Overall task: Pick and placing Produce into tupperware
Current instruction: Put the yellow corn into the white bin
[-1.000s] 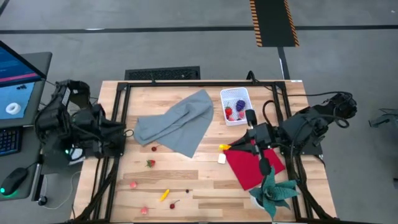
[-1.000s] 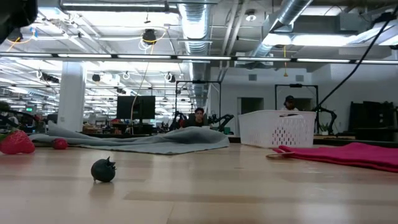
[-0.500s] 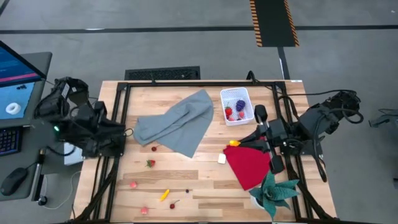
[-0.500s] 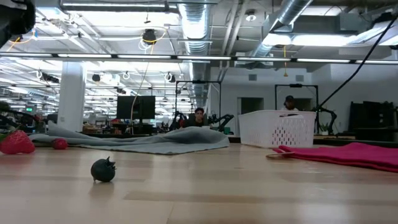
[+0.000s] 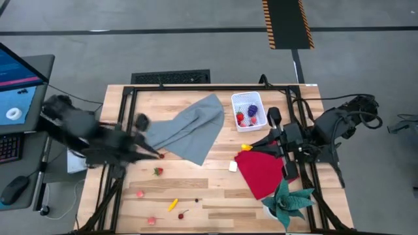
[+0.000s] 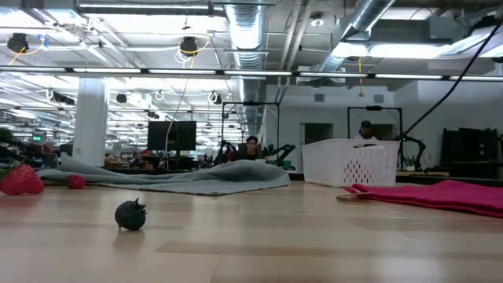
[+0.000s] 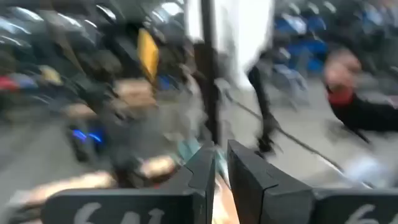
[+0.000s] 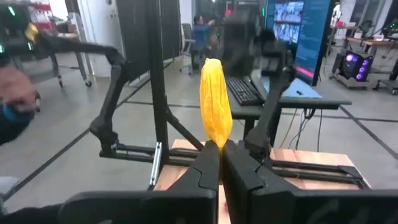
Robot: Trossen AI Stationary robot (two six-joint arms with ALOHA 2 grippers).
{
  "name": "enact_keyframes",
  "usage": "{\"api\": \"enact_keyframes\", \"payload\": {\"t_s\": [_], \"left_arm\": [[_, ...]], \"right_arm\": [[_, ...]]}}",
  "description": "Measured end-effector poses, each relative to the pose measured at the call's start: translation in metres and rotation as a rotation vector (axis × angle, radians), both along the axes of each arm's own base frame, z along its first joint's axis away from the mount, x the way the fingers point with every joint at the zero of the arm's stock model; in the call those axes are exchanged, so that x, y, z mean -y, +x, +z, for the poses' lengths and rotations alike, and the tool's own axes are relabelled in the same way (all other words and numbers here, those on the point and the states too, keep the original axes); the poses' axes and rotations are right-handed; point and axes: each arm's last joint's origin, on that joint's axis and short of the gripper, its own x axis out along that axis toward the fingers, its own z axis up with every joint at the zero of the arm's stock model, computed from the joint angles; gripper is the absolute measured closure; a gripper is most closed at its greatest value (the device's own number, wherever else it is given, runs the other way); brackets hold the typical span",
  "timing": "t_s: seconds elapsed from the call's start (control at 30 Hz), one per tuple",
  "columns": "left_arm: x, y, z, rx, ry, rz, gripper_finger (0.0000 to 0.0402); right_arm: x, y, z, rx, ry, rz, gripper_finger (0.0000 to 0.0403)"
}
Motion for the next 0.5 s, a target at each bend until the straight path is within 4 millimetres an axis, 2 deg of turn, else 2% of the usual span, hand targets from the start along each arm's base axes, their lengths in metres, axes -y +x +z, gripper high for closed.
{"api": "enact_keyframes", "payload": {"t_s": [0.1,0.17,0.27,0.4,0.5], "left_arm": [[-0.023,0.027,-0.016,0.04,-0.045,-0.121,0.0371],[-0.042,0.042,-0.038,0.004,-0.074,-0.148,0.0371],[-0.072,0.059,-0.078,-0.06,-0.134,-0.115,0.0371],[-0.099,0.062,-0.118,-0.029,-0.203,-0.086,0.0371],[-0.104,0.059,-0.139,0.022,-0.233,-0.121,0.0371]], "right_arm": [[0.004,-0.005,0.004,0.026,-0.003,-0.007,0.0379],[0.009,-0.007,0.007,0.042,-0.007,-0.045,0.0379],[0.027,-0.014,0.01,0.041,0.005,-0.144,0.0373],[0.059,-0.025,0.007,-0.032,0.058,-0.284,0.0377],[0.081,-0.032,0.0,-0.12,0.078,-0.401,0.038]]}}
